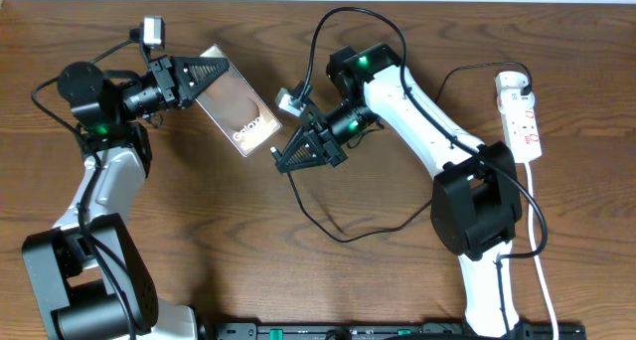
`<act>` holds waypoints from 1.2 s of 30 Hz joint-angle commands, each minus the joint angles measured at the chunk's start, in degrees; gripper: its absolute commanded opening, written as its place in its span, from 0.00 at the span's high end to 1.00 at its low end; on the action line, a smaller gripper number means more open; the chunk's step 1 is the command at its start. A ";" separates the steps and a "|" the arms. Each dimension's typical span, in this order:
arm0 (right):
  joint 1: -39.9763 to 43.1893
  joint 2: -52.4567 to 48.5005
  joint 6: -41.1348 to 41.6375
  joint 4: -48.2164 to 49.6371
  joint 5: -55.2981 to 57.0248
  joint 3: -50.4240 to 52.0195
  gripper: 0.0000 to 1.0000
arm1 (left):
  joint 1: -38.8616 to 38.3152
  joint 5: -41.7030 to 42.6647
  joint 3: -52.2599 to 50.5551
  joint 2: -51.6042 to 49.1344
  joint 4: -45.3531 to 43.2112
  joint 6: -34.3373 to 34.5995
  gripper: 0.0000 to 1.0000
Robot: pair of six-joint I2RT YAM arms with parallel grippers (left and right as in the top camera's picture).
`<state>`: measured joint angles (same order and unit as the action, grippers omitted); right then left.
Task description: Plug charger to phone and switch on socket
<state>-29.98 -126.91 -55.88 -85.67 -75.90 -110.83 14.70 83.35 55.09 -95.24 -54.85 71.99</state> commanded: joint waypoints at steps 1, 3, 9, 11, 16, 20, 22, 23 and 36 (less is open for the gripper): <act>0.63 0.24 0.13 0.02 -2.78 0.07 0.98 | -1.05 0.61 0.59 1.18 -0.57 0.74 0.93; 0.70 0.24 0.15 0.02 -3.74 0.07 0.99 | -1.86 0.57 0.59 1.18 -0.59 0.72 0.93; 0.81 0.24 2.38 0.20 -4.90 0.07 0.98 | -1.86 0.33 0.57 1.18 -0.59 0.72 0.93; 1.07 0.24 3.58 0.20 -5.51 0.07 0.98 | -1.86 -0.04 0.57 1.18 -0.59 0.74 0.93; 1.16 0.24 3.65 -0.07 -5.25 0.07 0.99 | -1.86 -0.52 0.57 1.18 -0.59 0.74 0.93; 0.98 0.24 3.61 -0.50 -3.06 0.07 0.99 | -0.90 -1.75 0.59 1.18 -0.59 0.74 0.93; 1.01 0.24 3.61 -0.66 -3.08 0.07 0.98 | 0.17 -1.55 0.59 1.18 -0.57 0.83 0.93; 1.01 0.24 3.58 -0.61 -3.08 0.07 0.98 | 0.52 -1.53 0.59 1.18 -0.57 1.29 0.93; 1.07 0.24 3.61 -0.42 -3.37 0.07 0.98 | -1.55 -0.68 0.59 1.18 -0.59 3.06 0.93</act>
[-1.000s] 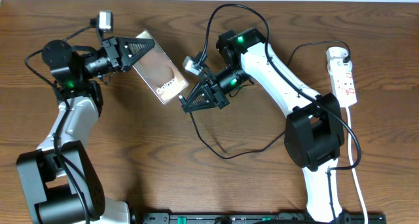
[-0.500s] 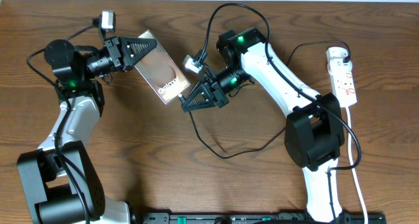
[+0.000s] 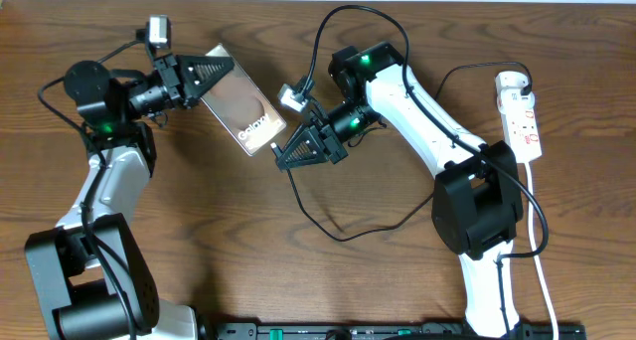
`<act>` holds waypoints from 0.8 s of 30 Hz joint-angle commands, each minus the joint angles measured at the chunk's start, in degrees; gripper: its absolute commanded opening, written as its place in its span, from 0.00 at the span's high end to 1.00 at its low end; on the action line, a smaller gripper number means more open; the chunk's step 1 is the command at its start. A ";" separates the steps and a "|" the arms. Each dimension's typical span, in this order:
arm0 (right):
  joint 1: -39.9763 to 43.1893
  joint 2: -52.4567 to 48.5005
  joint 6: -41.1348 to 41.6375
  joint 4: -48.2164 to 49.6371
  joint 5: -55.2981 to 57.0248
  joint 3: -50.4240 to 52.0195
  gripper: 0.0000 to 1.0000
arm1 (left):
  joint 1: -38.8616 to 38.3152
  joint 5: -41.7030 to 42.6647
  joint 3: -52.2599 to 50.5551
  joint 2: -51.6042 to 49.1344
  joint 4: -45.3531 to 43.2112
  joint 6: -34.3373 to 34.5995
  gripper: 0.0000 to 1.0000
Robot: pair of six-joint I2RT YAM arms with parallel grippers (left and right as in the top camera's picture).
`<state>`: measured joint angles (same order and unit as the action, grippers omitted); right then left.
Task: Plug charger to phone and switch on socket
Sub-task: 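Push the connector into the phone's port with the right gripper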
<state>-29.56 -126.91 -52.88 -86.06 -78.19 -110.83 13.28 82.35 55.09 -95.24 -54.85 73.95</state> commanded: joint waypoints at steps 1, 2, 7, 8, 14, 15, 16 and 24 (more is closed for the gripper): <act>0.66 0.24 0.61 -0.02 -1.07 0.07 0.98 | -0.13 0.52 0.59 1.18 -0.59 1.03 0.93; 0.66 0.24 0.61 -0.02 -1.07 0.07 0.98 | -0.13 0.76 0.59 1.18 -0.61 0.90 0.93; 0.66 0.24 0.61 -0.02 -1.03 0.07 0.98 | -0.13 0.96 0.59 1.18 -0.59 0.94 0.93; 0.66 0.24 0.61 -0.02 -1.05 0.07 0.98 | -0.13 0.96 0.59 1.18 -0.59 0.96 0.93; 0.66 0.24 0.61 0.00 -1.01 0.07 0.98 | -0.13 0.96 0.59 1.18 -0.57 1.84 0.93; 0.66 0.24 0.61 0.00 -1.03 0.07 0.98 | -0.13 0.96 0.59 1.18 -0.59 2.29 0.93; 0.66 0.24 0.61 0.00 -1.01 0.07 0.98 | -0.13 0.94 0.59 1.18 -0.57 2.62 0.93; 0.66 0.24 0.59 0.00 -1.03 0.07 0.98 | -0.13 1.01 0.59 1.18 -0.61 0.85 0.93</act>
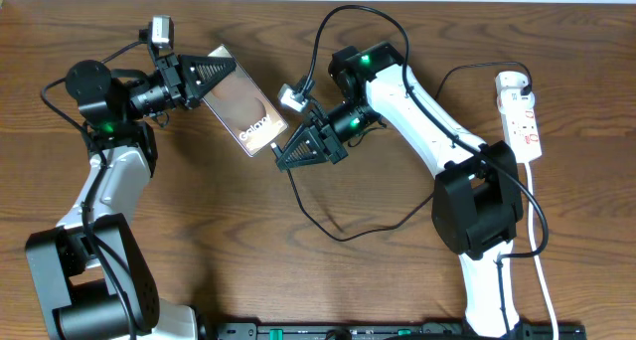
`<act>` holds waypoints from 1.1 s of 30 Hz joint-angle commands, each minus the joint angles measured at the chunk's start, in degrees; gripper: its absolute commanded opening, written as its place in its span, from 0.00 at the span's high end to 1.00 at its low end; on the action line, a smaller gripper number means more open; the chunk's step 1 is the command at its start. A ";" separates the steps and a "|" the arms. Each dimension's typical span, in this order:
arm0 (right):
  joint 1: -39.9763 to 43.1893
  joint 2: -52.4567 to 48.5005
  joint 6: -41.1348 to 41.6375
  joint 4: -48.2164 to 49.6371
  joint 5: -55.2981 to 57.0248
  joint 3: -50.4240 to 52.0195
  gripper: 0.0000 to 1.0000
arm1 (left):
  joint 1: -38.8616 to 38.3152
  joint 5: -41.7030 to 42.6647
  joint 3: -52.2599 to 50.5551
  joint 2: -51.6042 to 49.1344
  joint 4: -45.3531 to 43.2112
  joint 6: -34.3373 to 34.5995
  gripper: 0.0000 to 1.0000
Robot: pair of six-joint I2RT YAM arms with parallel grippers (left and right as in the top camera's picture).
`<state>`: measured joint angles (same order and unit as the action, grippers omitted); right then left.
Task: Plug charger to phone and switch on socket
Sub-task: 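Push the connector into the phone's port with the right gripper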
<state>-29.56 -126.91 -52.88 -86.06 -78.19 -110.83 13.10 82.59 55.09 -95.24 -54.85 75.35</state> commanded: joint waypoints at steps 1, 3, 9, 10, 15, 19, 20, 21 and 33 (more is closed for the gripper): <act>0.66 0.24 0.59 0.00 -1.01 0.07 0.98 | 0.04 0.79 0.59 1.18 -0.61 -0.94 0.93; 0.66 0.24 0.59 -0.02 -1.01 0.07 0.98 | 0.04 0.83 0.59 1.18 -0.59 -1.84 0.93; 0.66 0.24 0.59 0.02 -0.98 0.07 0.98 | 0.04 0.96 0.59 1.18 -0.59 -2.03 0.93; 0.66 0.24 0.59 0.04 -1.01 0.07 0.98 | 0.04 0.94 0.59 1.18 -0.59 -1.66 0.93; 0.66 0.24 0.59 0.20 -0.96 0.07 0.98 | 0.04 0.90 0.59 1.18 -0.57 0.68 0.93; 0.66 0.24 0.59 0.20 -0.81 0.07 0.98 | 0.04 0.92 0.57 1.18 -0.59 1.86 0.93; 0.66 0.24 0.59 0.20 -0.83 0.07 0.98 | 0.04 0.90 0.59 1.18 -0.61 1.81 0.93; 0.66 0.24 0.59 0.20 -0.81 0.07 0.98 | 0.04 0.92 0.59 1.18 -0.59 1.64 0.93; 0.66 0.24 0.59 0.20 -1.95 0.07 0.98 | 0.04 0.94 0.57 1.18 -0.61 0.76 0.93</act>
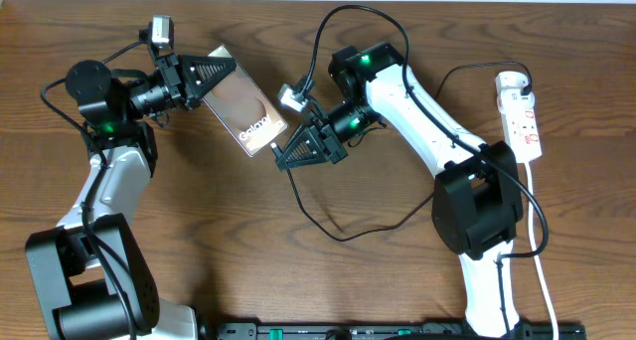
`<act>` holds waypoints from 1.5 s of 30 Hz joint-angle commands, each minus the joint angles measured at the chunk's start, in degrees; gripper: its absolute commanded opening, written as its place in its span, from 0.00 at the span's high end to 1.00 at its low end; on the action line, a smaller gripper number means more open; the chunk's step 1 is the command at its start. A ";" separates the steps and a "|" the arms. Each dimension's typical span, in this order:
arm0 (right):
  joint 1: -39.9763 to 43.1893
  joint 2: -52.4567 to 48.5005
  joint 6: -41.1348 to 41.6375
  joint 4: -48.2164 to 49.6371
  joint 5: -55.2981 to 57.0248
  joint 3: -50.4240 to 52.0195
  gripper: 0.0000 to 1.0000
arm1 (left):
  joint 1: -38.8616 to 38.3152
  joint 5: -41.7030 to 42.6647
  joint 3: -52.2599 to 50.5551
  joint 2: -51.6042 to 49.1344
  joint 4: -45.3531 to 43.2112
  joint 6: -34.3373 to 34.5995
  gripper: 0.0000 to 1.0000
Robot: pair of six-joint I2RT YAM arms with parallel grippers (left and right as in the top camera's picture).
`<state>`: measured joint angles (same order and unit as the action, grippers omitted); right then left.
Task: Plug charger to phone and switch on socket
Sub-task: 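Push the connector into the phone's port with the right gripper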
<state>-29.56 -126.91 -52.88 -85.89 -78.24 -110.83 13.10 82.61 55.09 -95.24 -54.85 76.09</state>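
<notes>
The phone (243, 106), its screen reading "Galaxy", is held slantwise over the table. My left gripper (211, 74) is shut on its upper left end. My right gripper (285, 159) sits at the phone's lower right corner, shut on the plug end of the black charger cable (338, 236). The plug itself is too small to make out, and I cannot tell whether it is in the phone's port. The white socket strip (523, 116) lies at the far right, with a plug (511, 82) seated at its top end.
The black cable loops across the middle of the table from my right gripper toward the right arm's base (477, 206). A white lead (542, 270) runs down from the strip along the right edge. A black rail (397, 330) lines the front.
At first my left gripper held the phone a little further left, with a small gap to my right gripper's tips. Later the phone had shifted right and slightly up, its lower corner meeting my right gripper's tips. Both arms have stayed there since.
</notes>
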 commanded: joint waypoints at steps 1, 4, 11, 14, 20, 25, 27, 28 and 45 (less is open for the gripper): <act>0.63 0.24 0.59 0.02 -1.90 0.07 0.98 | 0.04 0.92 0.57 1.18 -0.61 -0.13 0.93; 0.63 0.24 0.59 0.02 -1.92 0.07 0.98 | 0.04 0.94 0.57 1.18 -0.61 -0.61 0.93; 0.63 0.24 0.61 0.02 -2.10 0.07 0.98 | 0.04 0.96 0.57 1.18 -0.59 -1.03 0.93; 0.63 0.24 0.59 0.02 -2.10 0.07 0.99 | -0.09 0.98 0.57 1.18 -0.61 -1.03 0.93; 0.59 0.24 0.61 0.02 -2.10 0.07 0.98 | -1.38 0.92 0.57 1.18 -0.61 -1.03 0.93; 0.59 0.24 0.59 0.02 -2.10 0.07 0.98 | -1.36 0.92 0.57 1.18 -0.61 -1.05 0.93; 0.59 0.24 0.61 0.02 -2.10 0.07 0.98 | -1.36 1.01 0.59 1.18 -0.61 -1.33 0.93; 0.59 0.26 0.61 0.02 -2.05 0.07 0.98 | -1.36 1.27 0.59 1.18 -0.61 -1.75 0.93; 0.63 0.24 0.61 0.07 -2.21 0.07 0.98 | -1.42 7.41 0.46 1.18 -0.59 -5.57 0.93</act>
<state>-29.58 -126.91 -52.86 -86.13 -76.07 -110.78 12.21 85.56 55.09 -95.24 -54.94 71.53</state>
